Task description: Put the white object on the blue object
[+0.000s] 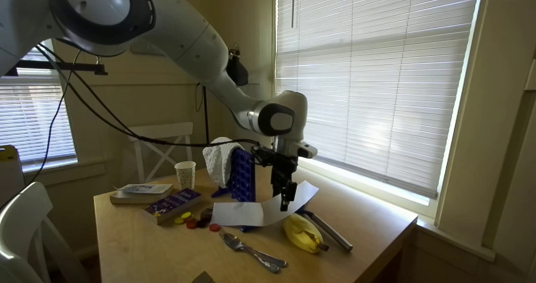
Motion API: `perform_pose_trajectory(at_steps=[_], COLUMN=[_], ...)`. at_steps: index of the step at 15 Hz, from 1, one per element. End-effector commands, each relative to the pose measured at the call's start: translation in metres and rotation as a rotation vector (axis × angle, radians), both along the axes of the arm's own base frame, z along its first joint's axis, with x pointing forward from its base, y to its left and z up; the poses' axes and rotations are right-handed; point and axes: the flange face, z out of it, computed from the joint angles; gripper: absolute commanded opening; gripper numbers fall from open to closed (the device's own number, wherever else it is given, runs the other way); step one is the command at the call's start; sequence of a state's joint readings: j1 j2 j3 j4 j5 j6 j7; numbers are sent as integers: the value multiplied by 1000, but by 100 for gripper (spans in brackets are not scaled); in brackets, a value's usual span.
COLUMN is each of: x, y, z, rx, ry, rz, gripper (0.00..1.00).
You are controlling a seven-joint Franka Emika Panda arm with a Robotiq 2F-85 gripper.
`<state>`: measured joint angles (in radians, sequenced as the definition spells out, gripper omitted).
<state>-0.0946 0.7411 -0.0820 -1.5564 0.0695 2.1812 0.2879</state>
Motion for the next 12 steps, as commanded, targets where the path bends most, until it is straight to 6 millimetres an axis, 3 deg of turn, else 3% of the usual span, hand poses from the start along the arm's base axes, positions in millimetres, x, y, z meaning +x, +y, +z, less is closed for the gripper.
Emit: perform_pose_trajectory(at_steps=[1,2,4,9,12], x=[7,7,10,20,25], y=[-6,-7,-6,8,14], z=[-6,-7,-3,21,37], rx=[49,53,65,99,114], ry=[8,9,2,-52,-84], rz=[7,9,16,72,107], gripper=[70,47,42,5,0])
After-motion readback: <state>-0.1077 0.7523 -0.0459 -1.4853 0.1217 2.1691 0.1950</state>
